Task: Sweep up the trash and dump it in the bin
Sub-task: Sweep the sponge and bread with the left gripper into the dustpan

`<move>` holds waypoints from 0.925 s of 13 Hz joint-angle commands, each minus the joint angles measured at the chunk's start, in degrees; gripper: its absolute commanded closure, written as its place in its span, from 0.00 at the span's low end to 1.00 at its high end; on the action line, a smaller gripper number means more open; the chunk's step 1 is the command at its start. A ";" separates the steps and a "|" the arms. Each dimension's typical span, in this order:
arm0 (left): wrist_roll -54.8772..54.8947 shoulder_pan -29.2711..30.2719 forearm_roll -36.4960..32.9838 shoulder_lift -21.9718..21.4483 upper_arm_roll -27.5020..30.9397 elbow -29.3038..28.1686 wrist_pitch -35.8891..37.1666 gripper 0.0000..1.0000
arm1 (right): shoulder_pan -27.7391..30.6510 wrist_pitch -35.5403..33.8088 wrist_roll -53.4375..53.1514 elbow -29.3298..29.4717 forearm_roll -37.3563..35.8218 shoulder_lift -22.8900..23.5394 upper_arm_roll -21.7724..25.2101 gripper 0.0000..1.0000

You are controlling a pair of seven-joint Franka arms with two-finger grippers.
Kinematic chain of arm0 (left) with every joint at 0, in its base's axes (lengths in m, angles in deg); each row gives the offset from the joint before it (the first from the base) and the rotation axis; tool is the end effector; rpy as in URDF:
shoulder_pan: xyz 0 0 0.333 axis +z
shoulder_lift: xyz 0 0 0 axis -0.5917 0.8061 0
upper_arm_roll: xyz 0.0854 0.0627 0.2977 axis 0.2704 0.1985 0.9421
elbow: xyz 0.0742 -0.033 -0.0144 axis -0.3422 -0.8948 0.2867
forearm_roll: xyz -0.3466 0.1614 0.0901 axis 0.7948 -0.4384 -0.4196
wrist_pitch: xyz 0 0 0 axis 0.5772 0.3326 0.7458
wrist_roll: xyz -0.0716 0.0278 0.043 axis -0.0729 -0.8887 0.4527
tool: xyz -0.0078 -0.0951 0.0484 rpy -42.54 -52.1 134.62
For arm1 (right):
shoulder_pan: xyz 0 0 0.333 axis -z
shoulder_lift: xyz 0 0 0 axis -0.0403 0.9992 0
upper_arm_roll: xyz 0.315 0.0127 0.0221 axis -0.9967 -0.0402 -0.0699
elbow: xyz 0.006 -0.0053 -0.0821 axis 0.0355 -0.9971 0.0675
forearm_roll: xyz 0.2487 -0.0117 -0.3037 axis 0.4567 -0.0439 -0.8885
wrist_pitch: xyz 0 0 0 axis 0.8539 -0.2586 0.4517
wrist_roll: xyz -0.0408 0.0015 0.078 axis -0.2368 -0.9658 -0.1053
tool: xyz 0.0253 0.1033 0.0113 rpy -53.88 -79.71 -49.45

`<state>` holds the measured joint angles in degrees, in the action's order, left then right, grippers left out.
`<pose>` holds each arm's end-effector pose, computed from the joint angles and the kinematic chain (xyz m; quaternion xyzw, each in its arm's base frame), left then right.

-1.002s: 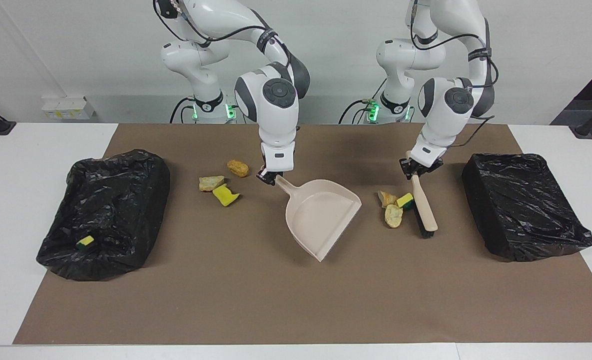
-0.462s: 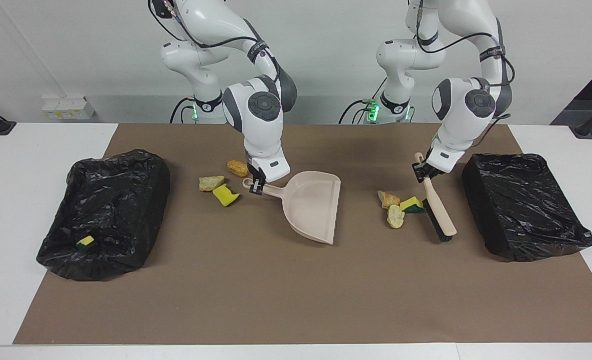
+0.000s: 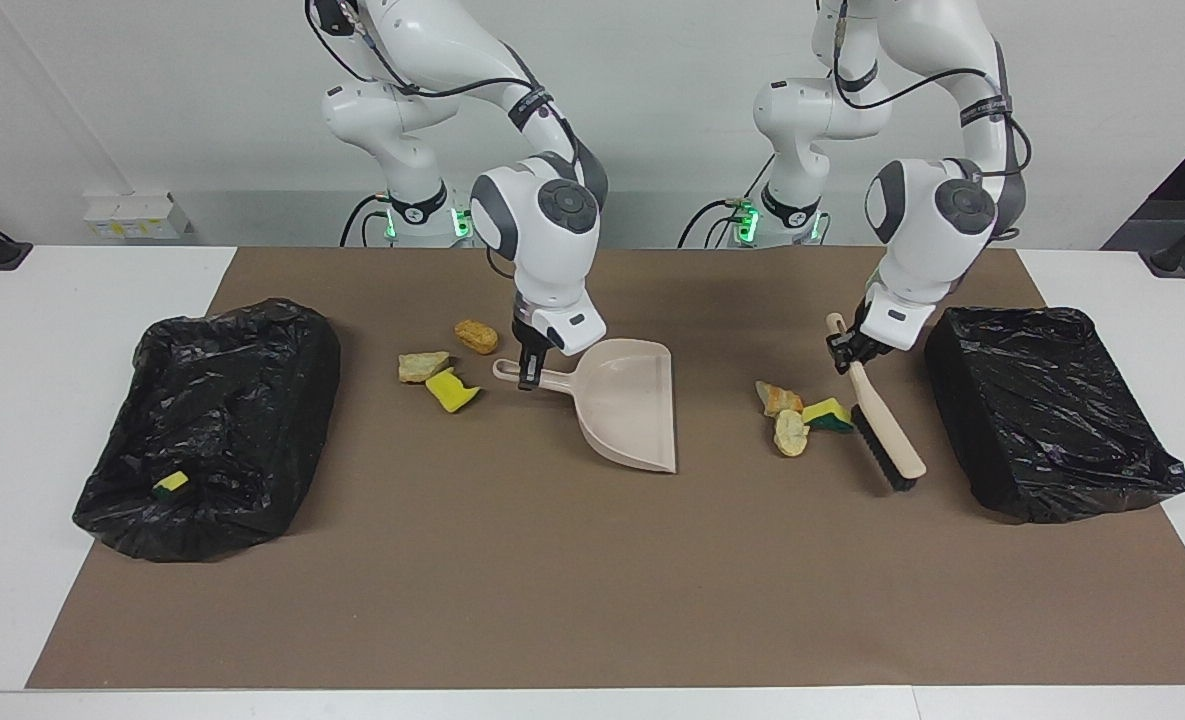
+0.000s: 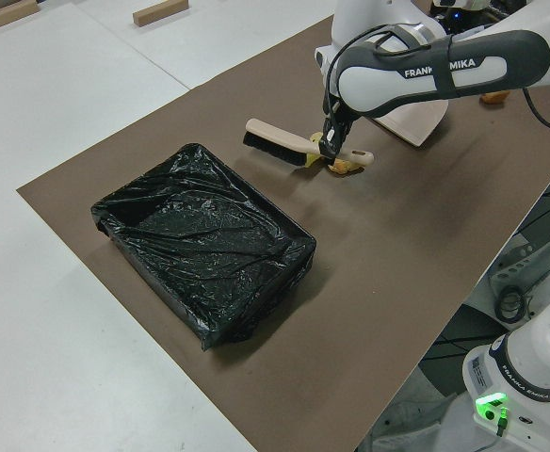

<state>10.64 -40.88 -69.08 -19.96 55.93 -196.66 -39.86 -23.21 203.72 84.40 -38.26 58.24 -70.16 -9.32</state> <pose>0.5332 -0.0731 0.4101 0.9926 0.1163 -0.0084 0.0328 0.5356 0.3019 0.3737 0.7270 0.6792 -0.0619 0.0795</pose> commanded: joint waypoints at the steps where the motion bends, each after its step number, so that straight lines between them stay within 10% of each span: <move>1: -1.15 0.55 6.46 1.07 0.00 6.33 4.02 1.00 | -0.06 2.28 1.58 -0.96 -1.23 0.16 -0.18 1.00; 12: 0.79 -3.92 6.75 -3.50 -1.22 -13.26 -6.34 1.00 | -0.59 2.02 1.41 -1.22 -1.32 0.34 -0.18 1.00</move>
<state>12.19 -42.49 -63.24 -20.65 55.07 -206.05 -44.13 -24.36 204.42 84.44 -38.59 58.12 -69.43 -9.29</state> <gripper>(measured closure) 0.744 0.678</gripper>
